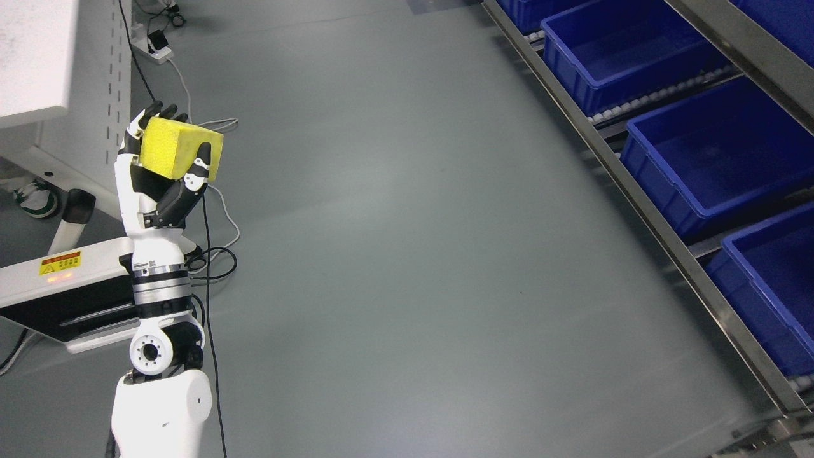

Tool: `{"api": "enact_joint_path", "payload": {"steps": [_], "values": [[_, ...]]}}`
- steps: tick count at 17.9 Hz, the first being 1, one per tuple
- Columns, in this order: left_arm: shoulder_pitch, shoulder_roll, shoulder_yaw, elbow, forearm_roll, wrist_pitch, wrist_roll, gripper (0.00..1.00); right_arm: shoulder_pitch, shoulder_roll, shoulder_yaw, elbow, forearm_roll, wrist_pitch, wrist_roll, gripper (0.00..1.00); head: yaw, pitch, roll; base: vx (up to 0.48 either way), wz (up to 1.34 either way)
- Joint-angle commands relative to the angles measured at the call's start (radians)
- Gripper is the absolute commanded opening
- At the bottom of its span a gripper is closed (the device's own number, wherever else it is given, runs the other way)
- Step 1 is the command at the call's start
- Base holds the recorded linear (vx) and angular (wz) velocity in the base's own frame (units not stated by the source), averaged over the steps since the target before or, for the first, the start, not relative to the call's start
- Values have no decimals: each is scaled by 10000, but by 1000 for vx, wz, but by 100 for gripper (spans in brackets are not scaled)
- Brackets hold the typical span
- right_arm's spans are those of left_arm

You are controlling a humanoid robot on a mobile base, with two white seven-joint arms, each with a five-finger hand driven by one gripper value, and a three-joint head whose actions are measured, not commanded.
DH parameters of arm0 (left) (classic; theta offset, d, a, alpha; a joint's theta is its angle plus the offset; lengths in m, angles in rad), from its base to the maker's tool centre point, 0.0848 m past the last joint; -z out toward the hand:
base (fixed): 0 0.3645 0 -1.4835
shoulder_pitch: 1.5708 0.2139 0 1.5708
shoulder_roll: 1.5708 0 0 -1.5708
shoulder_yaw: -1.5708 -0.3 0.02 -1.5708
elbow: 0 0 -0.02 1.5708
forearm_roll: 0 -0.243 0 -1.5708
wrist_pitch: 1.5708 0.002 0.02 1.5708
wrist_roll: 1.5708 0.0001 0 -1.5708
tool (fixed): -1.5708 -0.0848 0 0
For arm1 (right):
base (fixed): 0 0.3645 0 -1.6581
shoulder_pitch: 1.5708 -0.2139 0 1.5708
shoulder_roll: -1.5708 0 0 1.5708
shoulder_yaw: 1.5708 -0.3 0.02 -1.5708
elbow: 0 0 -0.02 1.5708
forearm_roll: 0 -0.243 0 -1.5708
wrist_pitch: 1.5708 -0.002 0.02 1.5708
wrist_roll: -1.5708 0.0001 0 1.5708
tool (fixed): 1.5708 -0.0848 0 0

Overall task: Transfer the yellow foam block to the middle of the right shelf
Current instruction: 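Hold the cube raised in the left hand while the robot turns toward the shelves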

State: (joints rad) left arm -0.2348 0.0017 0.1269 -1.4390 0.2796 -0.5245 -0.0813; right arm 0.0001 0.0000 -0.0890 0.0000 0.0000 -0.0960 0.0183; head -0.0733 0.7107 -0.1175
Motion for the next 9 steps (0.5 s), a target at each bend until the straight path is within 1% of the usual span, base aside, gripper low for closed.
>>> {"api": "enact_joint_path", "payload": {"steps": [1, 6, 9], "values": [[32, 158, 19, -45, -4, 14, 0, 22, -16, -175, 0, -175, 0, -6, 1, 100, 0, 0, 0, 139, 330], [32, 158, 20, -60, -19, -1, 0, 22, -16, -175, 0, -175, 0, -6, 1, 100, 0, 0, 0, 176, 258], [47, 158, 20, -60, -19, -1, 0, 22, -16, -175, 0, -175, 0, -6, 1, 100, 0, 0, 0, 271, 70]]}}
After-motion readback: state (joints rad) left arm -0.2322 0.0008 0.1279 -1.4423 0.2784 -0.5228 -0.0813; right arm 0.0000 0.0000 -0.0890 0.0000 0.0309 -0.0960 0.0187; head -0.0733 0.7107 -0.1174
